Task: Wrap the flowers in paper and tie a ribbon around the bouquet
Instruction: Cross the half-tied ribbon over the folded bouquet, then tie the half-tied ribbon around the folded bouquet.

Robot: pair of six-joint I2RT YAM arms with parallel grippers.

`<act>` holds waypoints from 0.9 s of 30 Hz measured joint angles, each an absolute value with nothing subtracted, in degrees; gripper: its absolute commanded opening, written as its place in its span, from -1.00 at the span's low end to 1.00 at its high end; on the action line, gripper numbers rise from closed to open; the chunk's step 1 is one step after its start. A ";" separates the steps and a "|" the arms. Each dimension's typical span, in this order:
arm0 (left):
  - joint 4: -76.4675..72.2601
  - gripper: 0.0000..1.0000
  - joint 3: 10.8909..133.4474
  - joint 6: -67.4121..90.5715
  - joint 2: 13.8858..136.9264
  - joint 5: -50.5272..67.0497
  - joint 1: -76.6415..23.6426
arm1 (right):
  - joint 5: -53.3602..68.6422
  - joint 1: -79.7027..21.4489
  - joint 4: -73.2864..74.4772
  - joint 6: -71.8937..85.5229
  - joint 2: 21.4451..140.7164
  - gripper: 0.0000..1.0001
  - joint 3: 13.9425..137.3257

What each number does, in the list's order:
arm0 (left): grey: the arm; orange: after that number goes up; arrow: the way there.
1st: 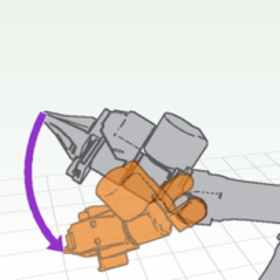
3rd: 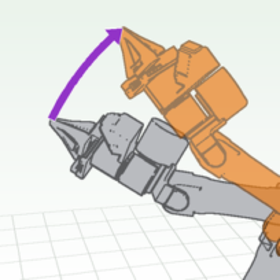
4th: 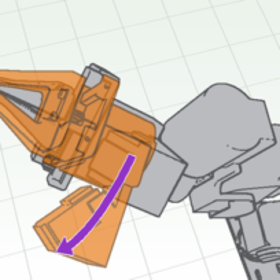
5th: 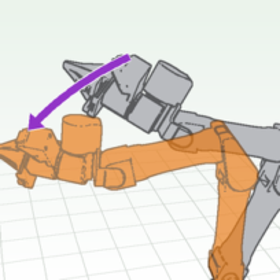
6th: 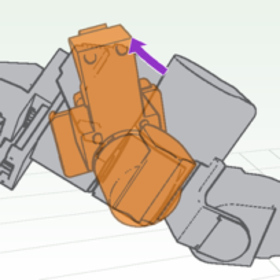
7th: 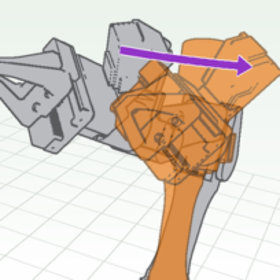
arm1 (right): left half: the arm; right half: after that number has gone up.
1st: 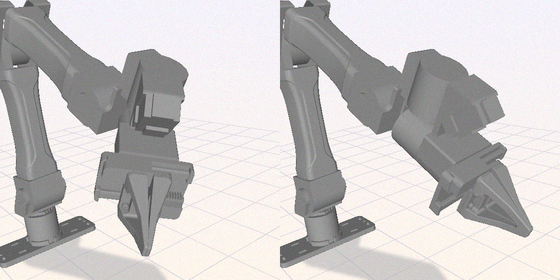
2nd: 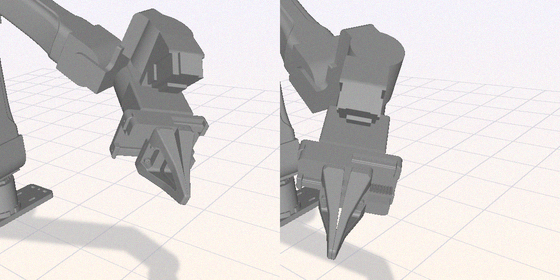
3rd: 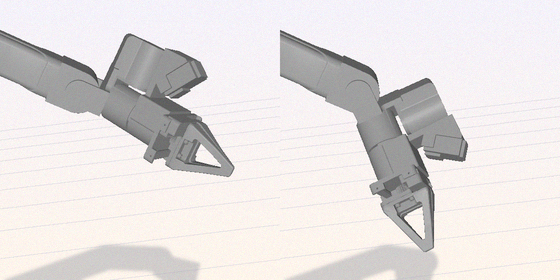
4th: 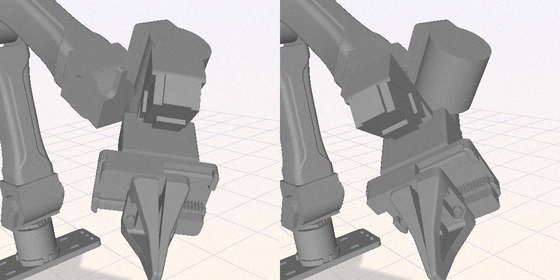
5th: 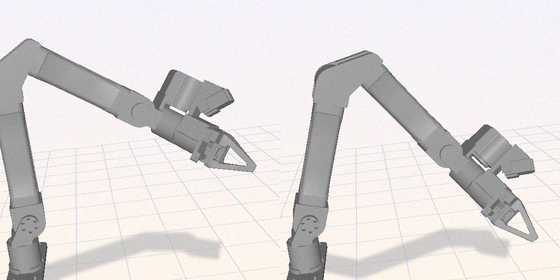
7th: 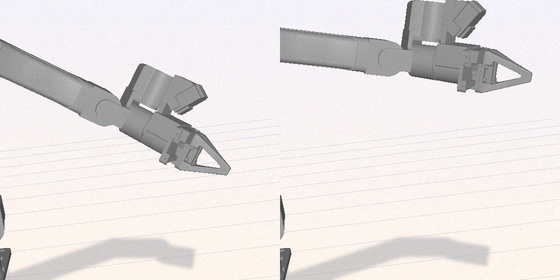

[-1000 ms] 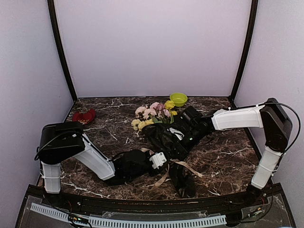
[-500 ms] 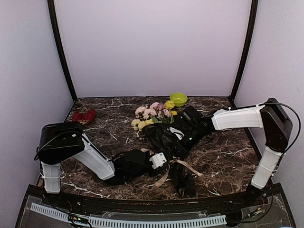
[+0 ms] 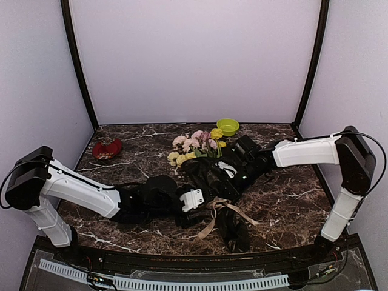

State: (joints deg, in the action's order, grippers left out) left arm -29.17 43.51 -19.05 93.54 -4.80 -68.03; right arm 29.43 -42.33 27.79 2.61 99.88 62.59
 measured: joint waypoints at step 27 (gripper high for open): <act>-20.49 -0.28 44.10 -18.63 100.79 -4.14 -55.29 | 27.83 -42.50 24.77 6.87 95.83 -1.00 59.64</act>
